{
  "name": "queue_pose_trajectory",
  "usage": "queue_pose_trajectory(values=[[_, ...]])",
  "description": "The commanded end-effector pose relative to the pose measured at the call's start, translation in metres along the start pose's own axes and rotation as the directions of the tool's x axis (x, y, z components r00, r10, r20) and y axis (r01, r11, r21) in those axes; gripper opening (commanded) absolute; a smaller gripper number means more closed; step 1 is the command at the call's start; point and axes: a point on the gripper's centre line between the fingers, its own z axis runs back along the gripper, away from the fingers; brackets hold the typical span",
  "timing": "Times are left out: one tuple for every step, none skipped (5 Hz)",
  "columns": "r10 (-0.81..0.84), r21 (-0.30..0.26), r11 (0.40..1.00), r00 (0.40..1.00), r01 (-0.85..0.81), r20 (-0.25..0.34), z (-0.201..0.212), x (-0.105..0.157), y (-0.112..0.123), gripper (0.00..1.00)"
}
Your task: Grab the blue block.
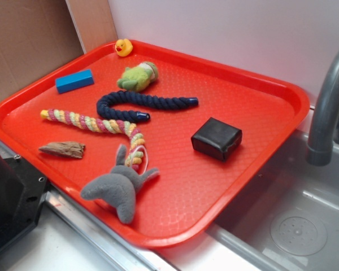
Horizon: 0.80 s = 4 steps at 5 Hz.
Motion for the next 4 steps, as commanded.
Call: queue_pose_trajectory(values=[[0.0,0.0,1.0,1.0,0.0,0.0,0.0,0.0,0.0,1.0],[-0.147,-0.023,0.989,0.988,0.148,0.043,-0.053,0.041,0.039,1.0],[-0.22,0.021,0.976,0.968,0.219,0.118,-0.08,0.066,0.07,1.0],[-0.22,0.021,0.976,0.968,0.219,0.118,-0.08,0.066,0.07,1.0]])
